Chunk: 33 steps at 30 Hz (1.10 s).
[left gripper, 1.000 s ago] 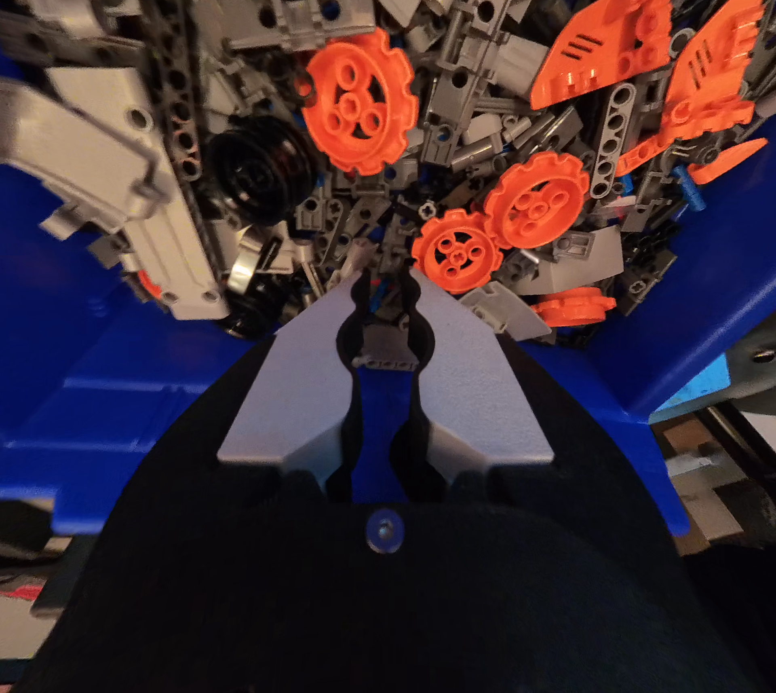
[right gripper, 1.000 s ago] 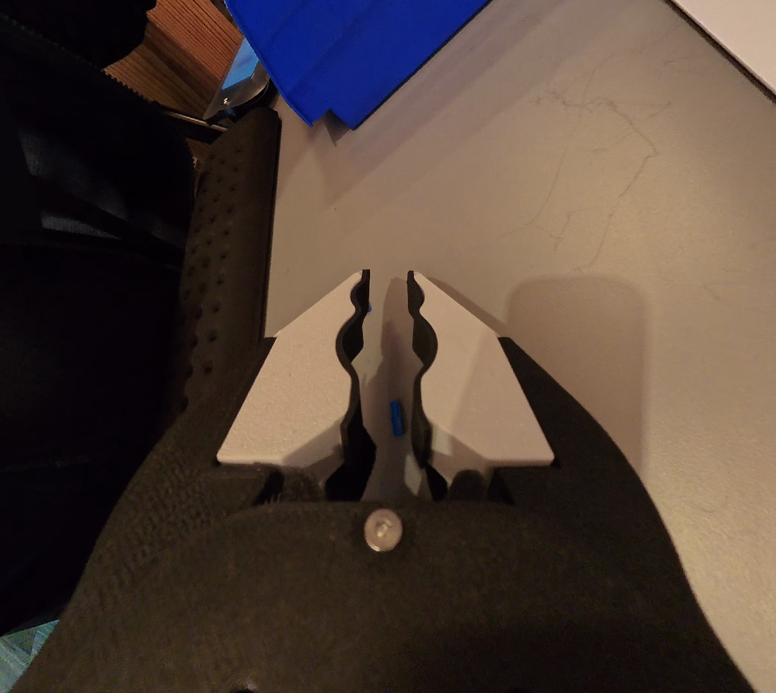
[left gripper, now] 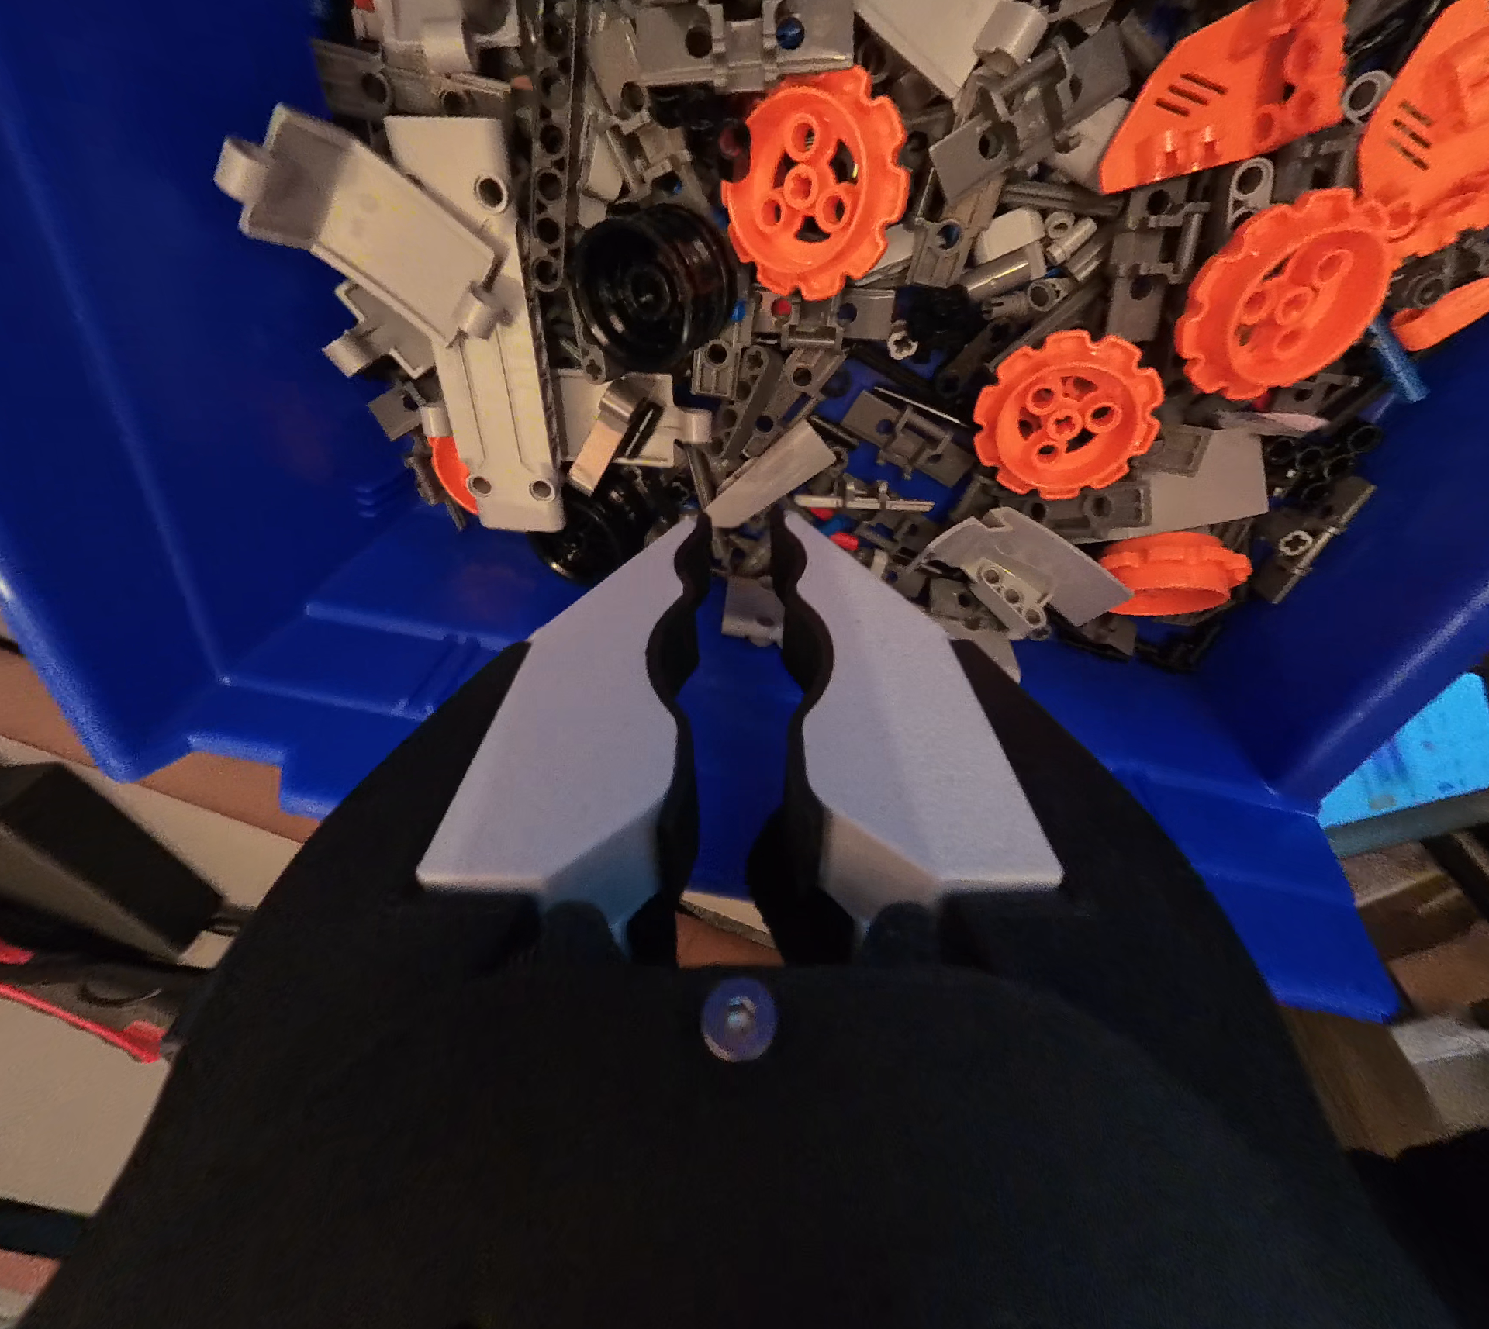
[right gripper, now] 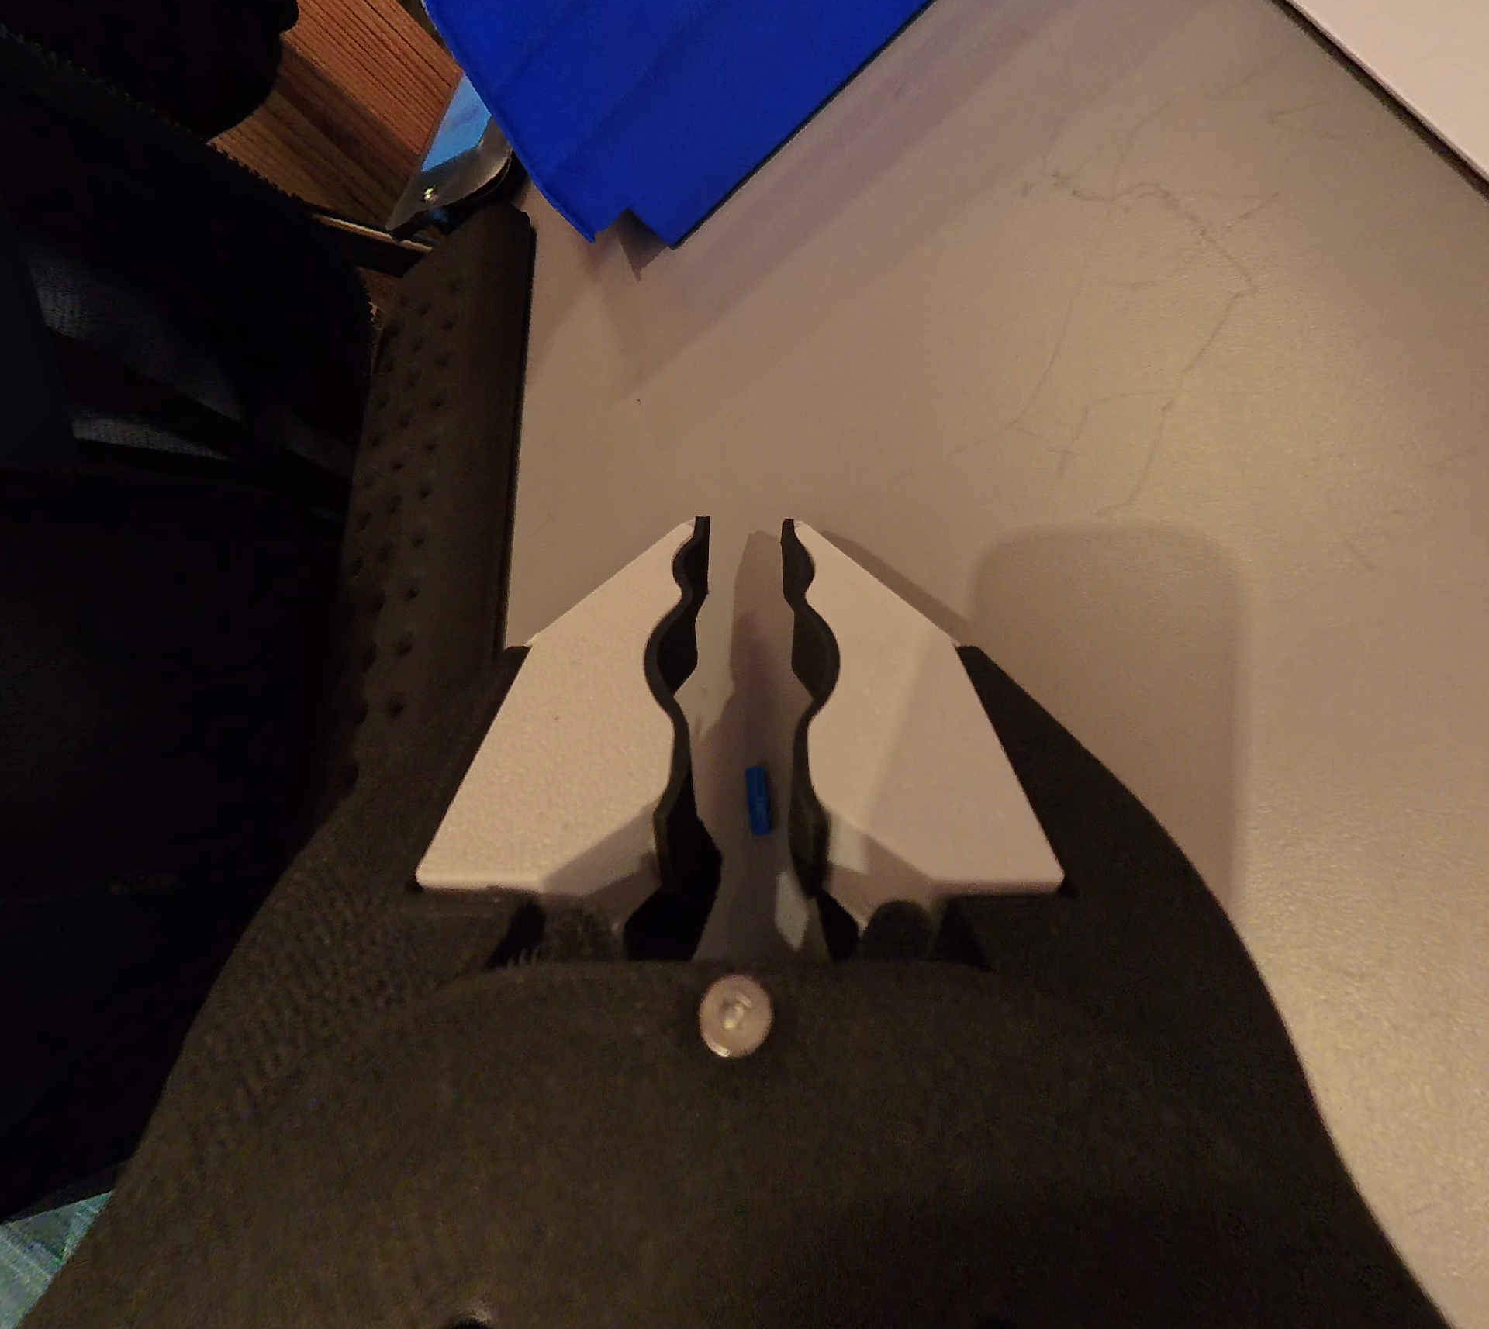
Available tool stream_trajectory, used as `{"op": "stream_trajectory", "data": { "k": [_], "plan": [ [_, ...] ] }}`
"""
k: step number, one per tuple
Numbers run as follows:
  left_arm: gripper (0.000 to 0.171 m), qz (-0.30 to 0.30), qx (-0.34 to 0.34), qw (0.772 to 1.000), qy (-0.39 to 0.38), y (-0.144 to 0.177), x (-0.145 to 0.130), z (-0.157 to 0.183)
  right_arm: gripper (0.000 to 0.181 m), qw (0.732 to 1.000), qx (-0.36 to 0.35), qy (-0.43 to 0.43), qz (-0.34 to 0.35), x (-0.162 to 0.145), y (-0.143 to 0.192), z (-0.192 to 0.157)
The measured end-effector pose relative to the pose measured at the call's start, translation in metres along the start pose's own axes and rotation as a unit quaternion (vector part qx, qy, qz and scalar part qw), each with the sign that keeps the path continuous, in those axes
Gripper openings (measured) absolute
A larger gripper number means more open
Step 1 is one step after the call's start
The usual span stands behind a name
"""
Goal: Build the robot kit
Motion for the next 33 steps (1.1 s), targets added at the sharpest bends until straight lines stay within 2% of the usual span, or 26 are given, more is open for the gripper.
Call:
{"op": "stream_trajectory", "data": {
  "k": [7, 13, 22, 24, 28, 29, 33],
  "plan": [
    [0.025, 0.013, 0.056, 0.998, 0.034, -0.001, 0.012, -0.023, 0.016, 1.0, 0.0, 0.0, 0.0, 0.0, 0.0, 0.0],
    [0.046, -0.015, 0.031, 0.998, 0.051, -0.018, 0.016, -0.033, 0.016, 1.0, 0.0, 0.001, 0.002, 0.001, 0.001, 0.0],
    [0.047, -0.02, 0.05, 0.998, 0.036, -0.022, 0.025, -0.028, 0.016, 1.0, 0.002, 0.002, 0.003, 0.001, 0.001, -0.001],
    [0.029, -0.008, 0.062, 0.998, 0.013, -0.022, 0.026, -0.023, 0.016, 1.0, 0.002, 0.003, 0.003, 0.001, 0.001, -0.002],
    [0.018, 0.004, 0.072, 0.997, -0.009, -0.022, 0.022, -0.012, 0.016, 1.0, 0.001, 0.003, 0.005, 0.002, 0.002, -0.002],
    [0.002, 0.008, 0.06, 0.998, -0.014, -0.022, 0.021, -0.008, 0.016, 1.0, 0.001, 0.004, 0.005, 0.002, 0.002, -0.002],
    [0.0, 0.001, 0.06, 0.998, -0.038, -0.025, 0.014, 0.007, 0.016, 1.0, 0.002, 0.003, 0.004, 0.002, 0.001, -0.002]
  ]
}}
Point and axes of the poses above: each gripper's, where its closed fingertips meet, y back along the fingers, x out of its top, z = x × y across the jaws, the point moved 8 cm from there along y, back along the fingers, and after that the axes turned 11 degrees about y, right-handed, at the moved point
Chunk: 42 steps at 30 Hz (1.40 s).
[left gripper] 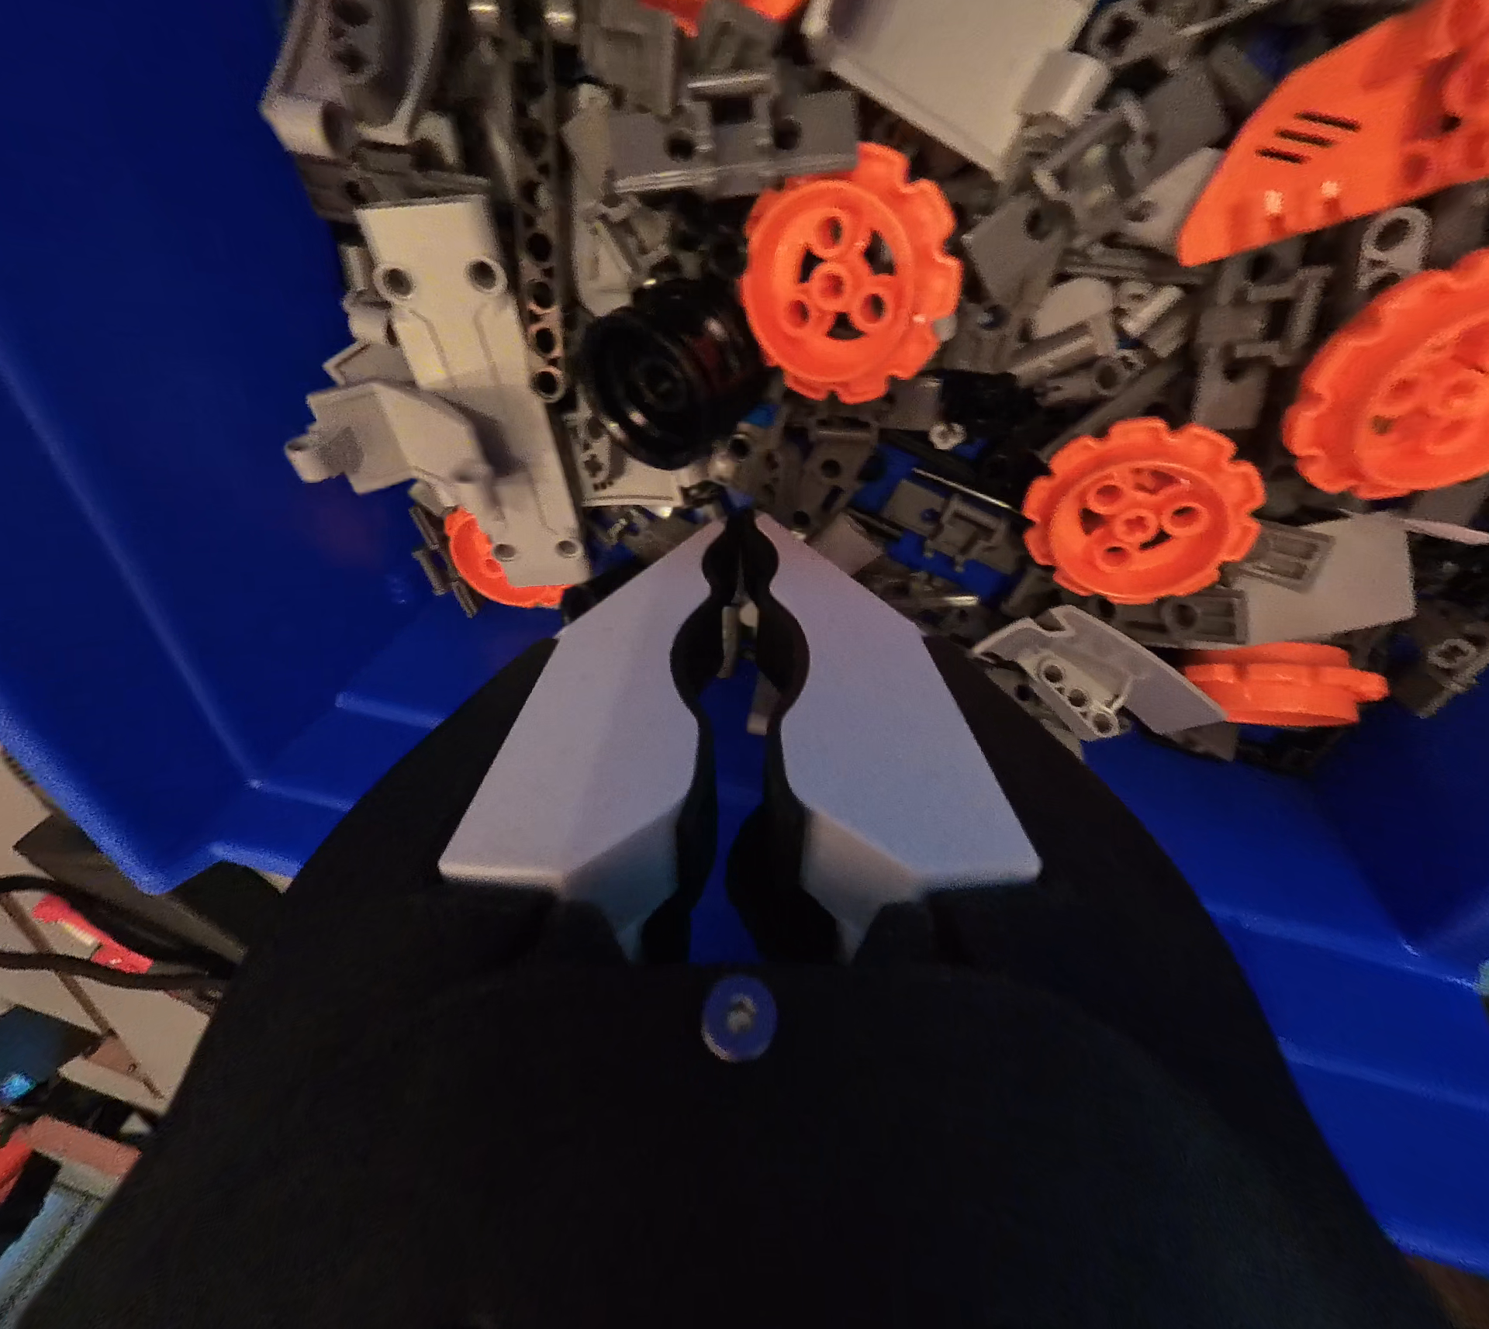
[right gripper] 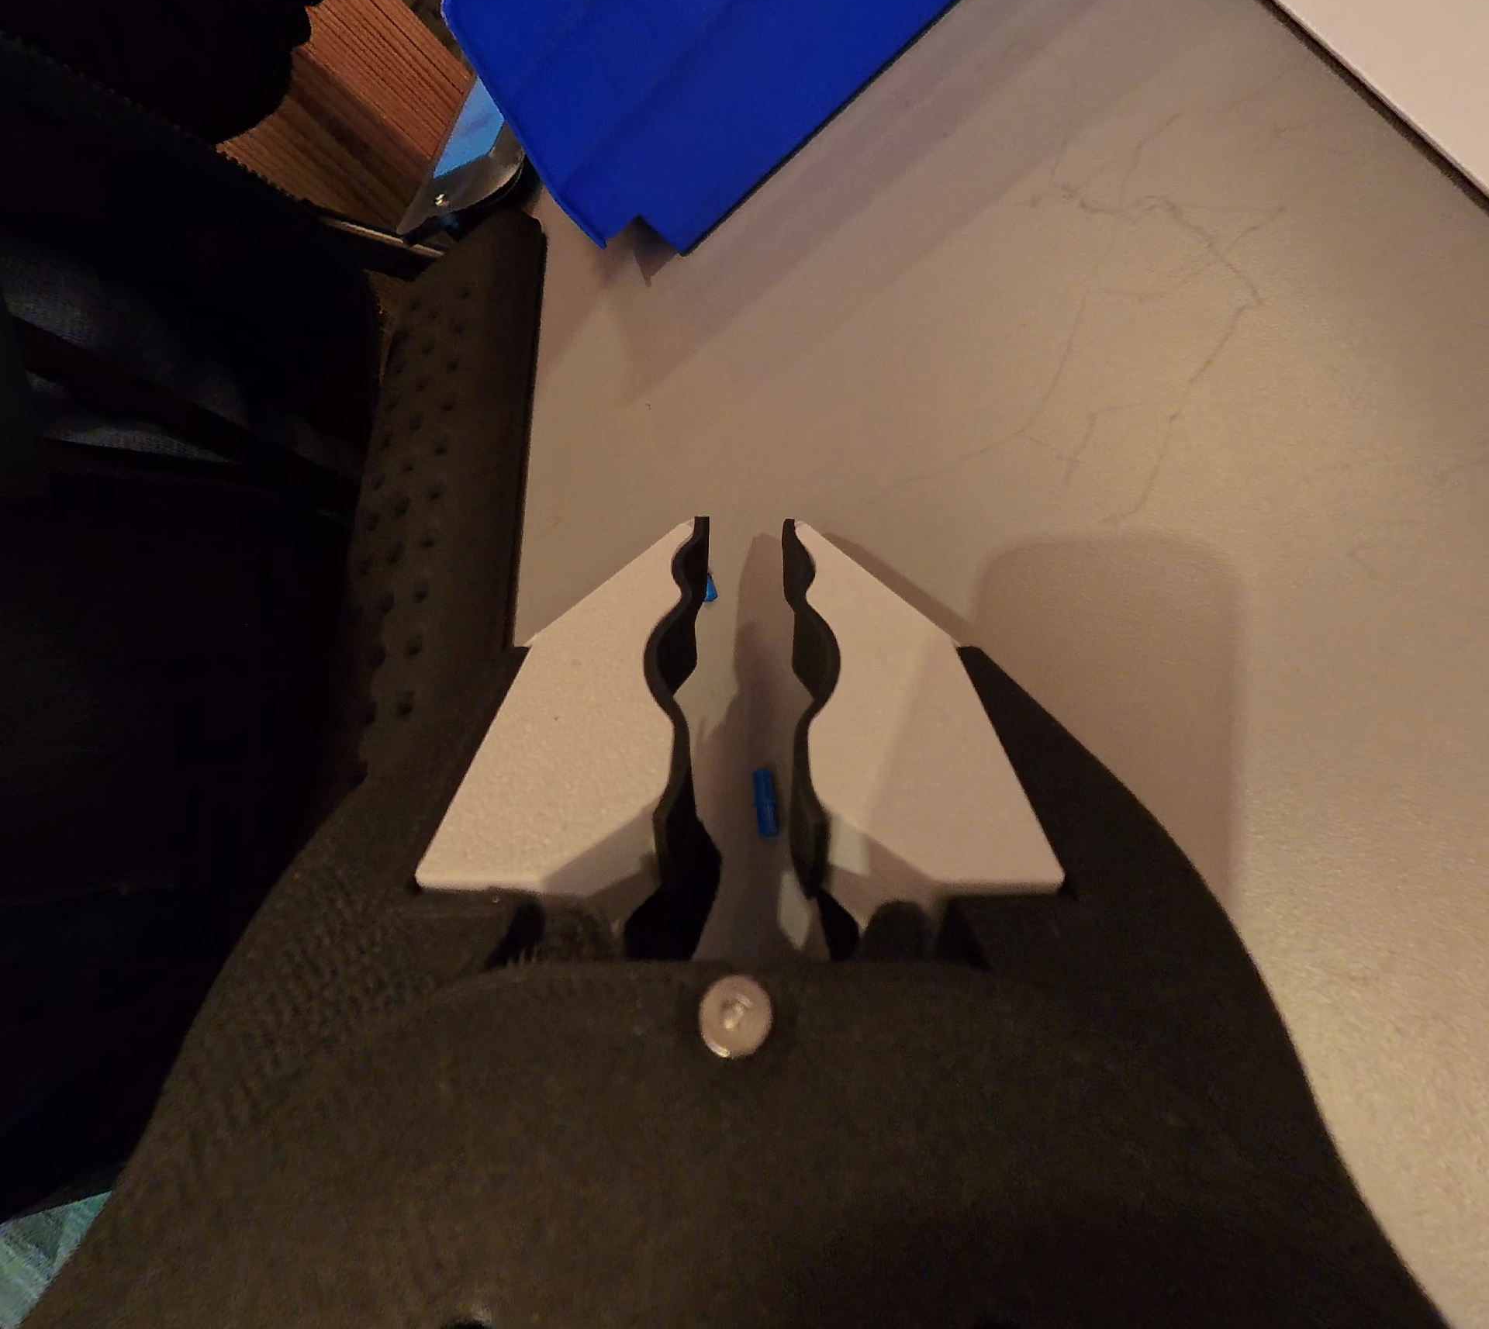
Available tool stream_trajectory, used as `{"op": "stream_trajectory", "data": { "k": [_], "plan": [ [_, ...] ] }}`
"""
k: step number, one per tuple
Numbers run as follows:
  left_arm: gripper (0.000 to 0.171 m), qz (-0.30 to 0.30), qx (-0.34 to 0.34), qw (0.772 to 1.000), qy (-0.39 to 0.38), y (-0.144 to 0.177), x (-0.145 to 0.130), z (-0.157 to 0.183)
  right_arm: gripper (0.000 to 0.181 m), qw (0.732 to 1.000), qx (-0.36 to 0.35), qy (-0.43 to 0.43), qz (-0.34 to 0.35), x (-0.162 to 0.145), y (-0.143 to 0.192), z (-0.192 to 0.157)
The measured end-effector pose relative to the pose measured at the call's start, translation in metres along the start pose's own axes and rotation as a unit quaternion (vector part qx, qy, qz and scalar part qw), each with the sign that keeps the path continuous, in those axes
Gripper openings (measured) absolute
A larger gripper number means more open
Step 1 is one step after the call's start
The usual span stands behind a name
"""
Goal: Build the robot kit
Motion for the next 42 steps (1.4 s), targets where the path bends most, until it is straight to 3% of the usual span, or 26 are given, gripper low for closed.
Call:
{"op": "stream_trajectory", "data": {
  "k": [2, 5, 6, 9, 14, 21, 31, 42],
  "plan": [
    [0.0, 0.01, -0.031, 0.999, -0.014, 0.005, -0.001, 0.011, 0.016, 1.0, 0.0, 0.0, 0.0, 0.0, 0.0, 0.0],
    [0.0, 0.018, -0.14, 0.989, -0.05, 0.02, -0.008, 0.034, 0.016, 1.0, 0.001, -0.001, 0.0, 0.0, 0.0, 0.0],
    [0.01, 0.016, -0.163, 0.986, -0.043, 0.024, -0.01, 0.036, 0.016, 1.0, 0.001, -0.001, 0.0, 0.0, 0.0, 0.0],
    [0.019, 0.04, -0.114, 0.993, -0.001, 0.034, -0.011, 0.009, 0.016, 1.0, 0.0, 0.0, 0.001, 0.0, 0.0, 0.0],
    [0.055, 0.084, -0.054, 0.992, 0.083, 0.034, -0.003, -0.044, 0.016, 1.0, 0.001, 0.0, 0.001, 0.0, 0.0, -0.001],
    [0.052, 0.006, -0.065, 0.994, 0.086, -0.006, 0.009, -0.048, 0.016, 1.0, 0.002, -0.002, 0.001, 0.0, 0.0, 0.0],
    [0.051, 0.008, -0.113, 0.991, 0.076, -0.005, 0.014, -0.038, 0.016, 1.0, 0.005, -0.002, 0.002, 0.0, -0.001, 0.0],
    [0.051, -0.033, -0.171, 0.985, -0.008, 0.02, -0.009, 0.039, 0.016, 1.0, 0.008, -0.004, 0.002, 0.0, -0.001, 0.0]
  ]
}}
Point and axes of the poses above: each gripper's, where its closed fingertips meet, y back along the fingers, x out of its top, z = x × y across the jaws, the point moved 8 cm from there along y, back along the fingers, and after that the axes turned 11 degrees about y, right-handed, at the moved point
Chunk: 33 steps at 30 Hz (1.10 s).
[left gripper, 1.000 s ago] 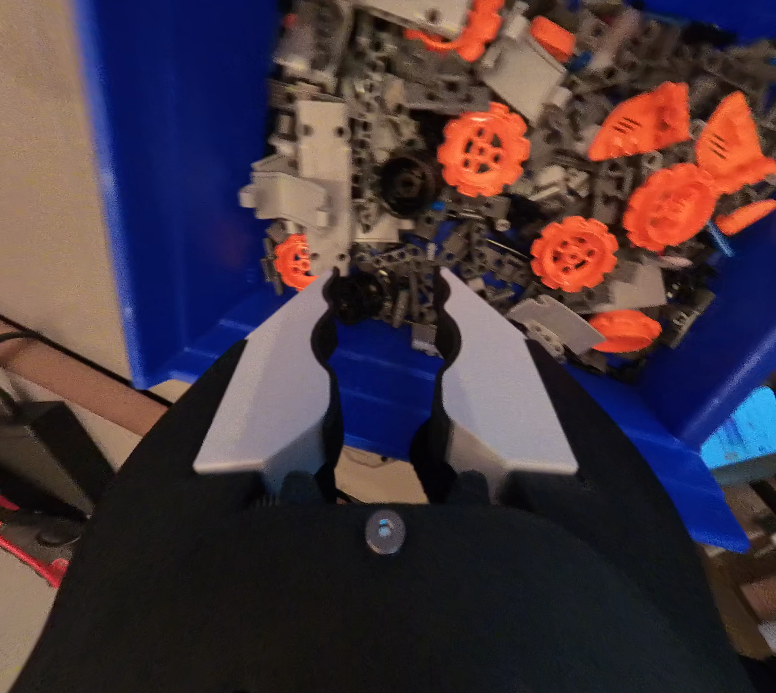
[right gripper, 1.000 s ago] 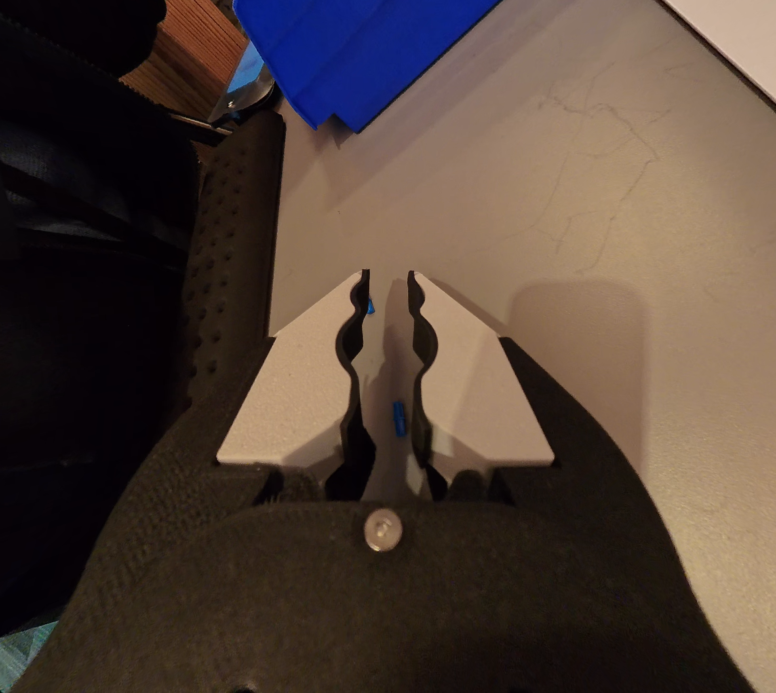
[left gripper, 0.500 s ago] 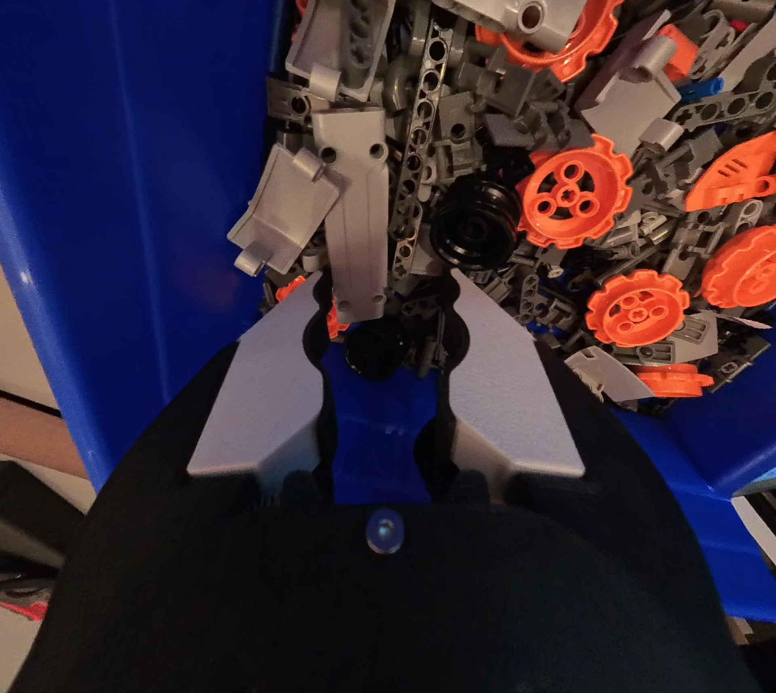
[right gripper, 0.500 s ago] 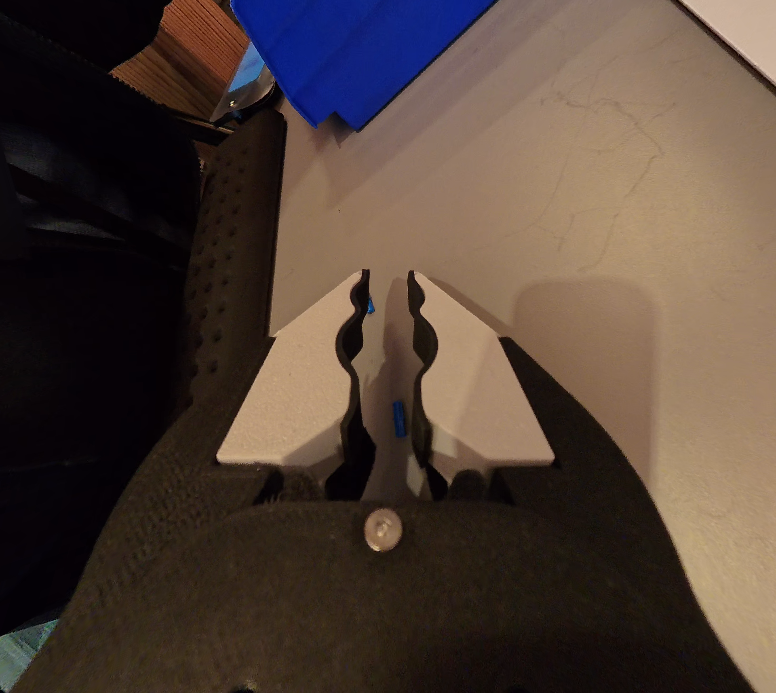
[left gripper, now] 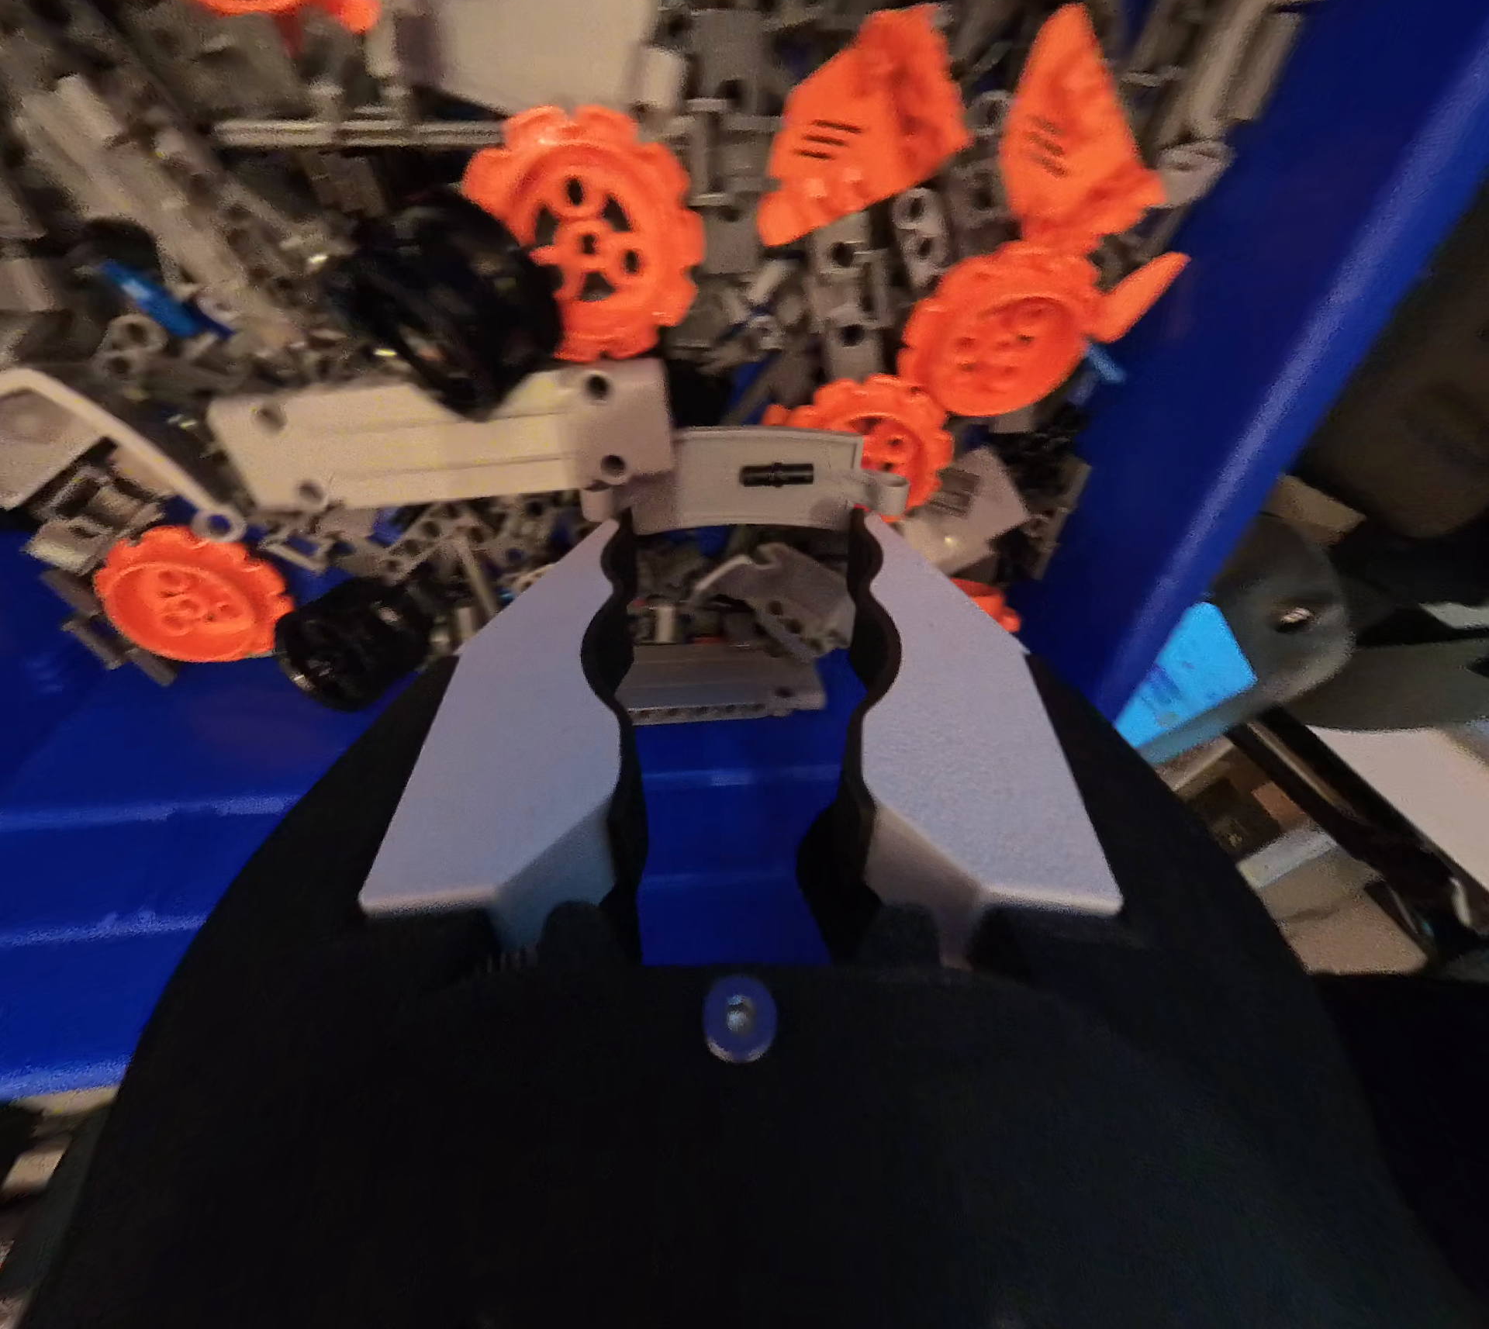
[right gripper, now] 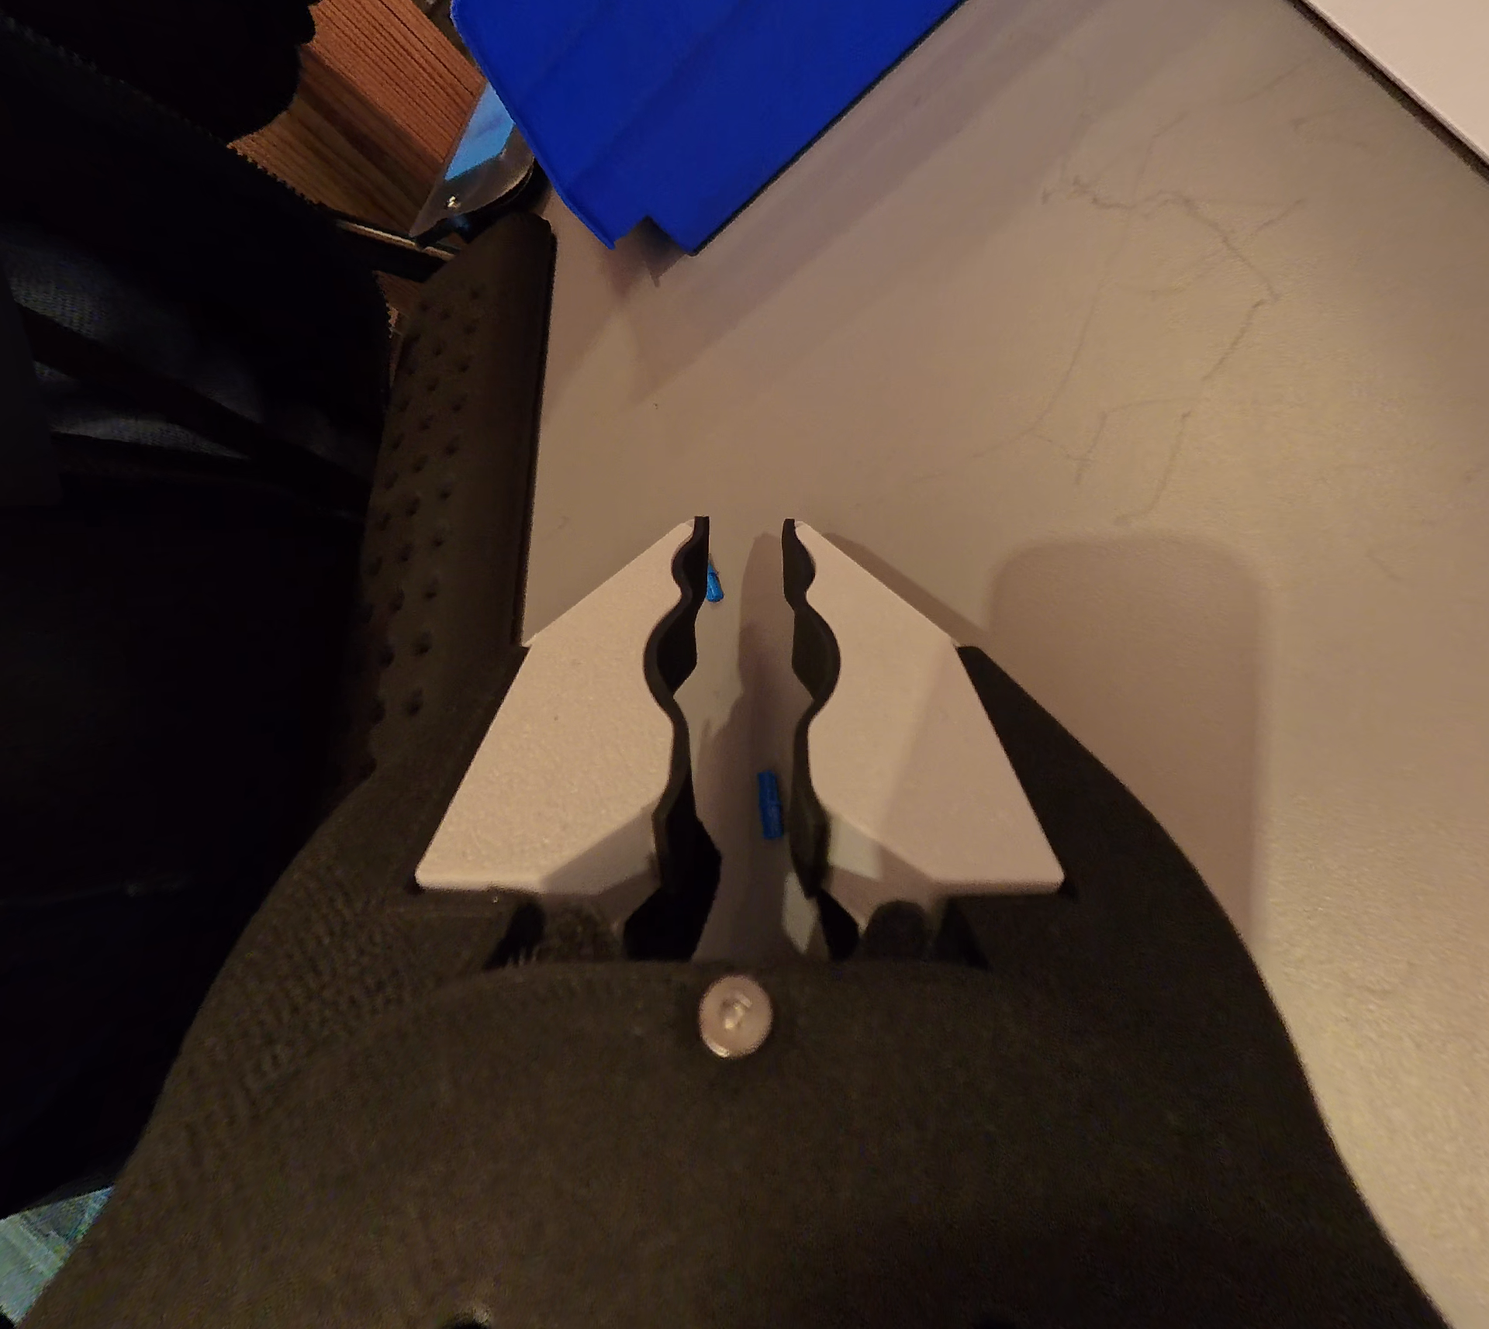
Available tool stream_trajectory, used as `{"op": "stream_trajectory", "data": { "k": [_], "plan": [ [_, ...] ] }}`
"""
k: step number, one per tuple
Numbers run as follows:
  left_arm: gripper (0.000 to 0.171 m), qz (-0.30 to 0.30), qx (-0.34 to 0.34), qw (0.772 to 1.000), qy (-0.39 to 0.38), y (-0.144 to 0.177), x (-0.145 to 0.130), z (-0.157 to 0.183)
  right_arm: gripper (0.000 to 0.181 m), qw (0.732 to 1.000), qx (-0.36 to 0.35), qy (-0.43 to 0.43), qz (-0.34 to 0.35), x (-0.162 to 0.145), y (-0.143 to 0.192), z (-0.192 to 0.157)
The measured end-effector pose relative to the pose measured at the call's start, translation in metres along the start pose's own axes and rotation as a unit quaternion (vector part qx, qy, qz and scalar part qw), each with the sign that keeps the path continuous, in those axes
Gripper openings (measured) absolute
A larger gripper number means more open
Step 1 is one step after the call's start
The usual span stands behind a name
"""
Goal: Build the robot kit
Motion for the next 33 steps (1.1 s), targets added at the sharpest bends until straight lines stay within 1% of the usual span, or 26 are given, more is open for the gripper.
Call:
{"op": "stream_trajectory", "data": {
  "k": [2, 4, 5, 8, 10, 12, 13, 16, 19, 21, 24, 26, 28, 30, 32, 33],
  "plan": [
    [0.051, -0.009, -0.025, 1.0, -0.017, 0.002, -0.004, 0.014, 0.016, 1.0, -0.001, 0.001, 0.001, 0.001, 0.001, 0.0],
    [0.052, -0.006, -0.022, 0.999, -0.027, 0.007, -0.008, 0.02, 0.016, 1.0, -0.001, 0.002, 0.002, 0.001, 0.001, -0.001],
    [0.052, 0.0, -0.019, 1.0, -0.016, 0.011, -0.009, 0.018, 0.016, 1.0, -0.001, 0.002, 0.002, 0.001, 0.001, -0.001],
    [0.053, 0.034, 0.014, 0.999, 0.029, 0.029, -0.011, -0.002, 0.016, 1.0, 0.0, 0.002, 0.001, 0.001, 0.001, -0.001],
    [0.066, 0.071, 0.042, 0.995, 0.059, 0.041, -0.009, -0.021, 0.016, 1.0, -0.001, 0.003, 0.002, 0.001, 0.001, -0.001],
    [0.065, 0.112, 0.063, 0.989, 0.079, 0.051, -0.006, -0.039, 0.016, 1.0, -0.001, 0.002, 0.003, 0.001, 0.001, -0.001],
    [0.067, 0.114, 0.063, 0.988, 0.087, 0.051, -0.005, -0.045, 0.016, 1.0, -0.002, 0.002, 0.002, 0.001, 0.001, -0.001],
    [0.066, 0.136, 0.095, 0.983, 0.084, 0.049, 0.003, -0.062, 0.016, 1.0, -0.002, 0.002, 0.003, 0.001, 0.001, -0.001],
    [0.071, 0.125, 0.106, 0.983, 0.085, 0.034, 0.015, -0.074, 0.016, 1.0, -0.001, 0.001, 0.002, 0.001, 0.001, 0.0],
    [0.073, 0.113, 0.097, 0.985, 0.087, 0.023, 0.023, -0.079, 0.016, 1.0, -0.002, 0.002, 0.003, 0.001, 0.001, -0.001],
    [0.074, 0.11, 0.087, 0.985, 0.099, 0.012, 0.037, -0.088, 0.016, 1.0, -0.001, 0.002, 0.003, 0.001, 0.001, -0.001],
    [0.073, 0.092, 0.074, 0.988, 0.104, 0.006, 0.041, -0.091, 0.016, 1.0, -0.001, 0.002, 0.003, 0.001, 0.001, -0.001],
    [0.066, 0.071, 0.052, 0.99, 0.11, 0.003, 0.043, -0.09, 0.016, 1.0, 0.0, 0.002, 0.004, 0.001, 0.001, -0.001],
    [0.052, 0.065, 0.038, 0.993, 0.094, -0.001, 0.048, -0.086, 0.016, 1.0, 0.001, 0.002, 0.004, 0.001, 0.001, -0.001],
    [0.033, 0.057, 0.021, 0.995, 0.075, -0.004, 0.048, -0.079, 0.016, 1.0, 0.001, 0.002, 0.004, 0.001, 0.001, -0.001],
    [0.014, 0.051, 0.022, 0.996, 0.067, -0.005, 0.046, -0.076, 0.016, 1.0, 0.0, 0.003, 0.005, 0.002, 0.002, -0.001]
  ]
}}
Point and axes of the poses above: each gripper's, where its closed fingertips meet, y back along the fingers, x out of its top, z = x × y across the jaws, the point moved 8 cm from there along y, back along the fingers, and after that the axes turned 11 degrees about y, right-handed, at the moved point
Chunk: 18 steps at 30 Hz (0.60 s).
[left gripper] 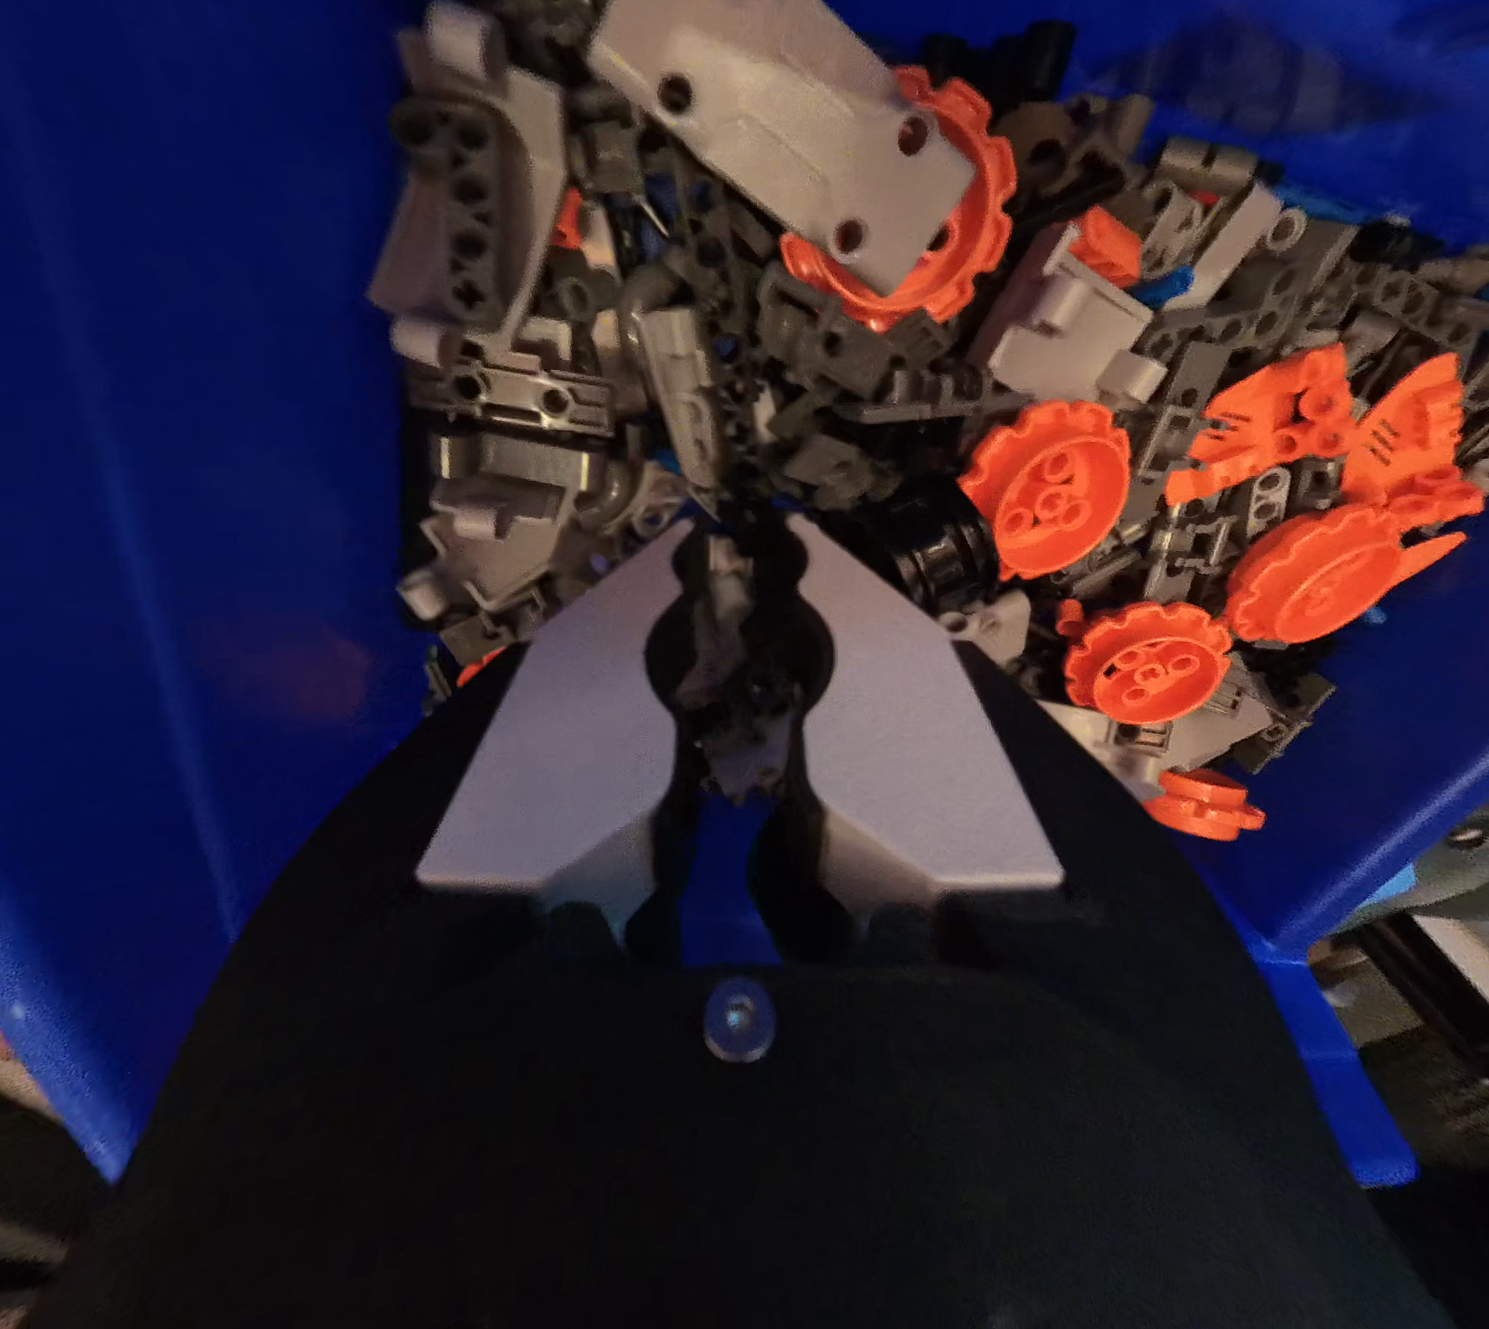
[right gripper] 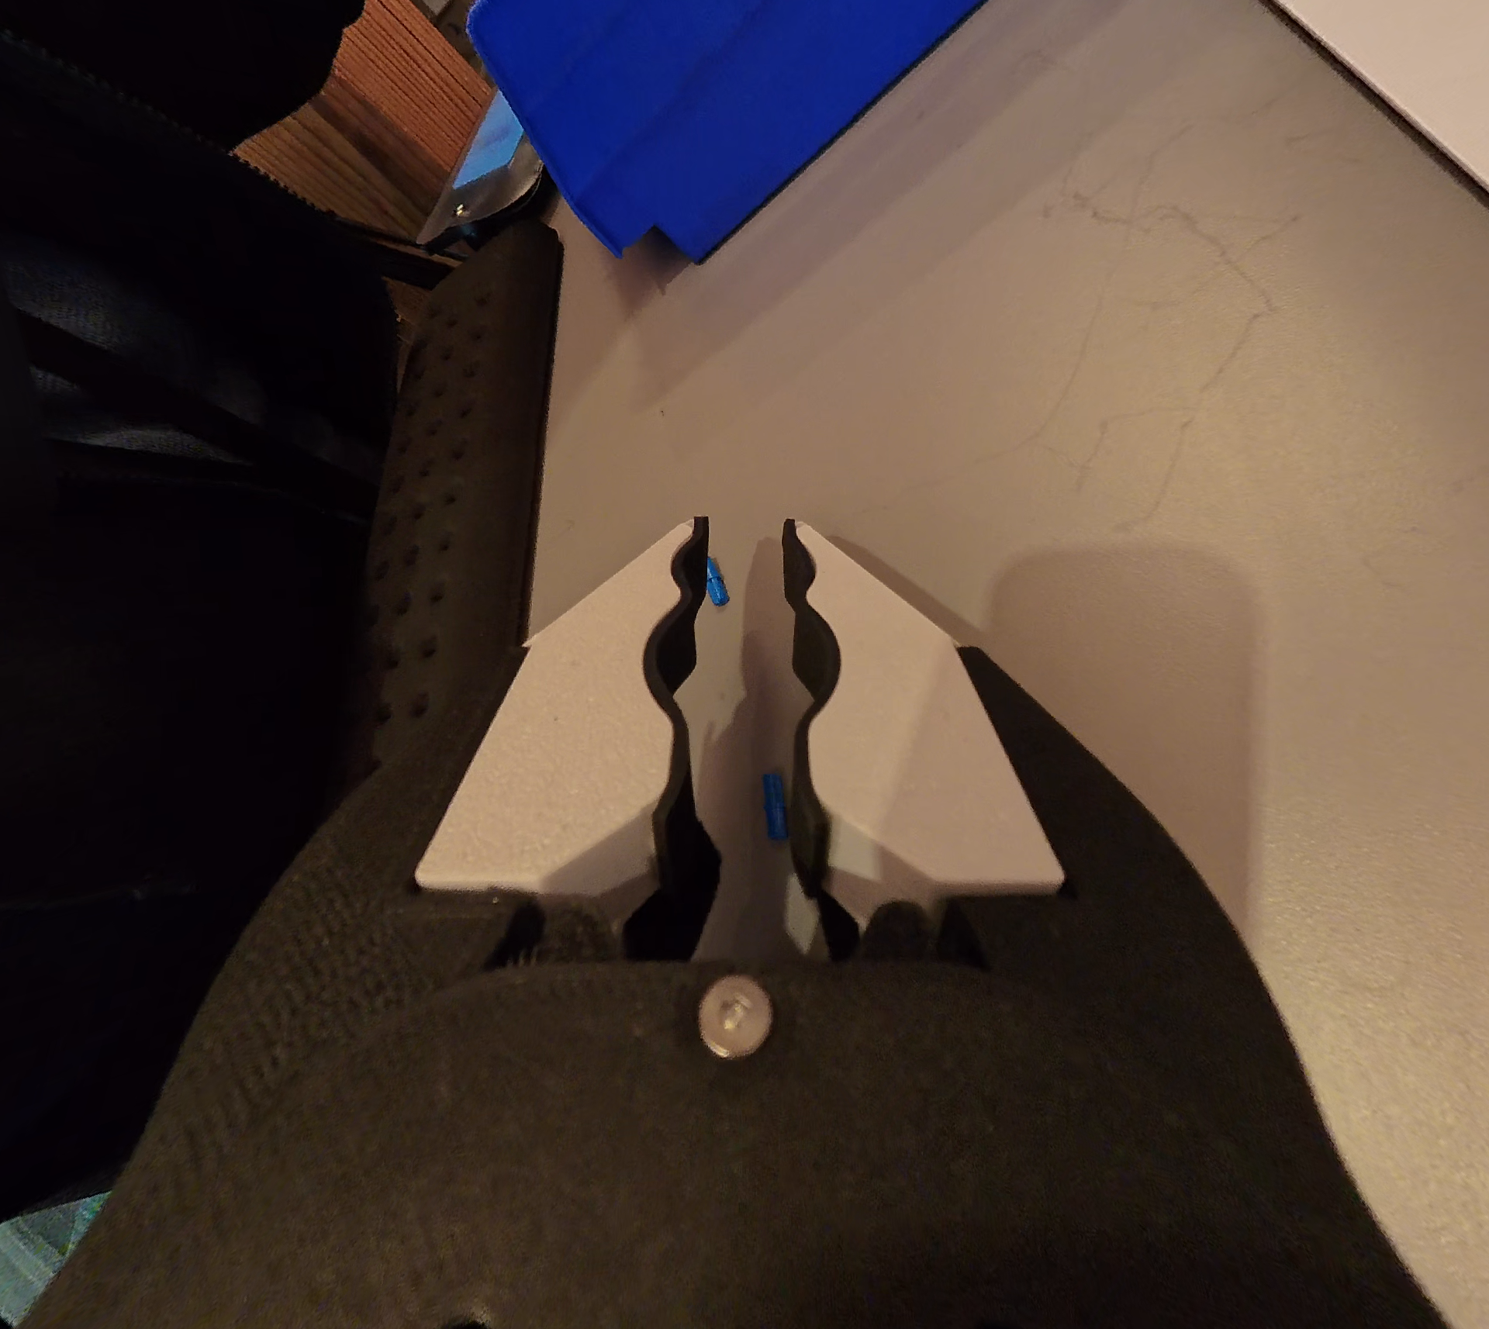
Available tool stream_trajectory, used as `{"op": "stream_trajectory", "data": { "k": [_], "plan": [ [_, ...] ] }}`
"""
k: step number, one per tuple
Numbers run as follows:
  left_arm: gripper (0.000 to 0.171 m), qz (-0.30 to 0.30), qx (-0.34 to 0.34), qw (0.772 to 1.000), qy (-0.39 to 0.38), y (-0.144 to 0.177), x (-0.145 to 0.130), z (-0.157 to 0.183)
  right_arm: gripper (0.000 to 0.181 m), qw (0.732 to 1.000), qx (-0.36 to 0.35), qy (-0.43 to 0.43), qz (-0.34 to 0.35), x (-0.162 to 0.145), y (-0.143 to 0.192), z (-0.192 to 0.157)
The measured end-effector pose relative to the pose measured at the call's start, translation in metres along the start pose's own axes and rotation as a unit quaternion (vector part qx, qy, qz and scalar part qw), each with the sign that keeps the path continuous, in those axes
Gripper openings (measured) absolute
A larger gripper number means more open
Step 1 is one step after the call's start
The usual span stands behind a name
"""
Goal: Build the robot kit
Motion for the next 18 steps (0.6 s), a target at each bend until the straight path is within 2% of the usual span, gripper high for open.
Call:
{"op": "stream_trajectory", "data": {
  "k": [6, 11, 13, 16, 18],
  "plan": [
    [0.008, -0.008, 0.02, 1.0, -0.023, 0.004, -0.016, 0.021, 0.016, 1.0, 0.001, 0.0, 0.001, 0.0, 0.0, 0.0],
    [0.007, -0.03, -0.008, 0.999, -0.021, 0.012, -0.038, 0.043, 0.016, 1.0, 0.0, 0.0, 0.001, 0.0, 0.0, 0.0],
    [0.0, -0.043, -0.014, 0.999, -0.028, 0.009, -0.047, 0.052, 0.016, 1.0, 0.001, 0.0, 0.0, 0.0, 0.0, 0.0],
    [0.002, -0.057, -0.026, 0.997, -0.039, 0.005, -0.056, 0.064, 0.016, 1.0, 0.0, 0.001, -0.001, 0.0, 0.0, -0.001],
    [0.009, -0.064, -0.042, 0.996, -0.042, 0.006, -0.062, 0.073, 0.016, 1.0, 0.0, 0.002, 0.0, 0.001, 0.0, -0.001]
  ]
}}
Point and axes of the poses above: each gripper's, where its closed fingertips meet, y back along the fingers, x out of its top, z = x × y across the jaws, the point moved 8 cm from there along y, back along the fingers, and after that the axes turned 11 degrees about y, right-handed, at the moved point
